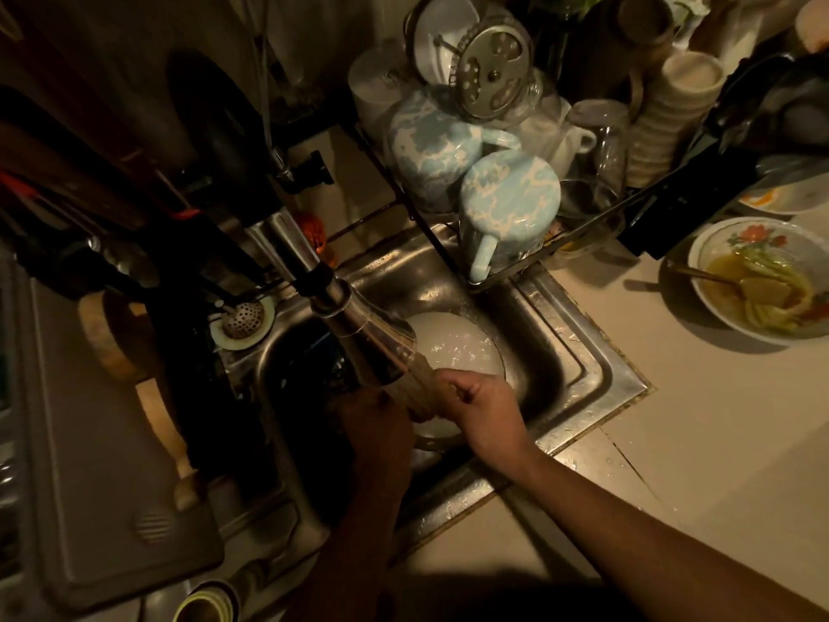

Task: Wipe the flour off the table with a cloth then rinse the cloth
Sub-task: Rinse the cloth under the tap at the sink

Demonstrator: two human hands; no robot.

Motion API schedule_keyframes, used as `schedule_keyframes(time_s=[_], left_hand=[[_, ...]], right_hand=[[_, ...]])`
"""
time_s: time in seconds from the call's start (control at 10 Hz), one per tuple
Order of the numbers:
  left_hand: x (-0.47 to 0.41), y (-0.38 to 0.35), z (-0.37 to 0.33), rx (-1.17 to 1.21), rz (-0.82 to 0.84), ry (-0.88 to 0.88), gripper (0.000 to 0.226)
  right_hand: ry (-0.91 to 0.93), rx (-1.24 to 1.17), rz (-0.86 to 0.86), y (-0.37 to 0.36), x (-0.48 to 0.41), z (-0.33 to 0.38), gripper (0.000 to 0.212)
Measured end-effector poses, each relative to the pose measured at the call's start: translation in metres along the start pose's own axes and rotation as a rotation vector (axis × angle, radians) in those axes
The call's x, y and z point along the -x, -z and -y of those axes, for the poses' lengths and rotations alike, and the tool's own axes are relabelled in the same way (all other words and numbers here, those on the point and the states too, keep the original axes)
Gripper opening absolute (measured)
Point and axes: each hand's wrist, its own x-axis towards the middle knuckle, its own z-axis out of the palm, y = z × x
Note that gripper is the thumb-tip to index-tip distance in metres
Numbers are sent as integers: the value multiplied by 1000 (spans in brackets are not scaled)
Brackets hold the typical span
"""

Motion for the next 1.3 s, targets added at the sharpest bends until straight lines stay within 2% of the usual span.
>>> schedule_keyframes(time_s=[0.1,0.2,0.3,0.4,0.5,0.6,0.7,0.8,1.0,1.1,1.2,1.3], left_hand=[[37,-5,-20,284,149,40,8],[47,-2,-37,307,229,-53,16],[37,11,-49,328,307,-27,26],[25,20,-53,277,306,83,42],[12,40,-68,37,170,-120,36],[-15,54,-80,-309,30,-394,22],[-46,54,-98,-125,244,-383,30],[-74,40,-135,-167,401,-374,74],[-146,19,-182,-268,246,-404,83],[-176,10,-180,-170,150,-308,90],[-125,12,-195,-17,140,-327,67],[-120,16,-189,136,127,-380,67]], right_hand=[[-141,-69,-77,8,-13,-4,26],[-383,-340,-46,5,-21,13,22],[-590,-821,123,-1,-22,34,41],[-571,-864,152,-5,-23,39,37],[-573,-907,169,-8,-27,40,22],[-542,-966,164,-6,-31,44,20],[-564,-974,116,-3,-32,43,23],[-585,-940,91,0,-32,36,32],[-539,-825,66,1,-36,38,24],[-547,-771,71,0,-38,33,27],[-526,-781,81,-4,-39,30,30],[-498,-773,110,-9,-37,27,34]])
